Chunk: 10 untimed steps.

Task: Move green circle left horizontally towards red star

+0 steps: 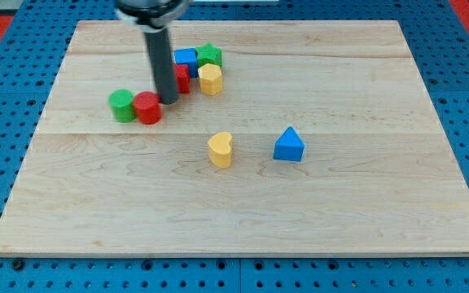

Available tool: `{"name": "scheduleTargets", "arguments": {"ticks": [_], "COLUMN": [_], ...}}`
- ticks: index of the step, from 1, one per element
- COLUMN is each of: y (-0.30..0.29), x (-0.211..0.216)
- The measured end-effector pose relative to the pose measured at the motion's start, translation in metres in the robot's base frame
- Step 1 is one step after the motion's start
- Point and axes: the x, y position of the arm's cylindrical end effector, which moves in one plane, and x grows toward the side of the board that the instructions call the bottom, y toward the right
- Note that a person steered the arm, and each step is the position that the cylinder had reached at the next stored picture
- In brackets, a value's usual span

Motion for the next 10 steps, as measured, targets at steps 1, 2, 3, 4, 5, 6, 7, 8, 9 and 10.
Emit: {"name": "scheduleTargets", "arguments": {"ticks": [1,2,3,4,5,6,7,8,9,10], "y": [-0.019,-0.027,-0.066,-0.078,-0.062,-0.039,-0.047,-0.071,-0.114,-0.115], "x": [0.024,0.017,0.003,0.008,0.035,0.06,0.062,0.107,0.094,0.045]}}
